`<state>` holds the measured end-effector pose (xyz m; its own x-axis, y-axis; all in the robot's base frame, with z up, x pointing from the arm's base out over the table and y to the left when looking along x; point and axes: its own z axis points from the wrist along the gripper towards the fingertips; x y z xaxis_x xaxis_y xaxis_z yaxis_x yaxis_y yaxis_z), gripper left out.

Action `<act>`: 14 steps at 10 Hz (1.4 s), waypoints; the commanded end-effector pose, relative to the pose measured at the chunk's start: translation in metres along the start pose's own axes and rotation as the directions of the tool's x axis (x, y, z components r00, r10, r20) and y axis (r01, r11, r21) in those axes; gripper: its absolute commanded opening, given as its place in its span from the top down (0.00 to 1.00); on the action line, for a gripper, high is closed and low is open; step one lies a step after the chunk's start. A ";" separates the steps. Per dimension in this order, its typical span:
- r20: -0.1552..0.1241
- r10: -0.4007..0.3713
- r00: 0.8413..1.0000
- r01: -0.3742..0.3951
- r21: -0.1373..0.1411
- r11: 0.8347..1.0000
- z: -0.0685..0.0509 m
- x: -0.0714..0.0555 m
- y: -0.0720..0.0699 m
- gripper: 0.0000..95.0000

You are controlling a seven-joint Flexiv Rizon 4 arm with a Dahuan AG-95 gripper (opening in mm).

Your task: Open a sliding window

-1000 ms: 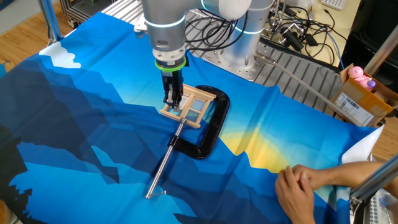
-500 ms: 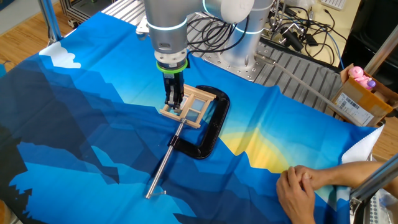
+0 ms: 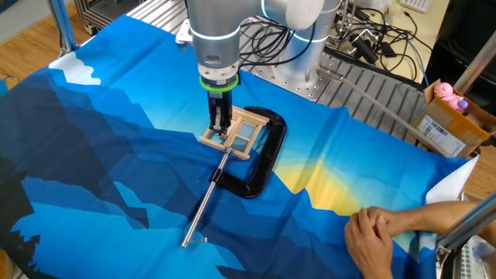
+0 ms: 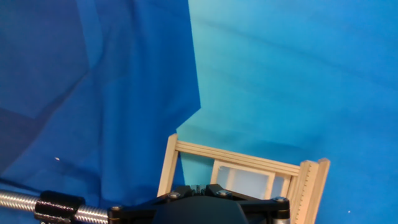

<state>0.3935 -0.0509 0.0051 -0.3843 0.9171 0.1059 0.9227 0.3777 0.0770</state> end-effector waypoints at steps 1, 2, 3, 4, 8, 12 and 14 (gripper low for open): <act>-0.002 -0.009 1.000 0.009 0.011 1.000 0.000 0.000 0.000 1.00; 0.002 -0.010 1.000 0.010 0.016 1.000 0.000 0.001 -0.001 1.00; 0.007 -0.014 1.000 0.014 0.022 1.000 0.000 0.002 -0.002 1.00; 0.008 -0.020 1.000 0.020 0.027 0.999 0.000 0.003 -0.003 1.00; 0.019 -0.035 0.999 0.034 0.049 0.998 0.002 0.007 -0.010 1.00; 0.005 -0.057 0.998 0.056 0.074 0.996 -0.001 0.009 -0.013 1.00; 0.006 -0.066 0.998 0.065 0.078 0.995 0.000 0.011 -0.015 1.00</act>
<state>0.3747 -0.0474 0.0056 -0.4451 0.8907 0.0927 0.8948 0.4464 0.0067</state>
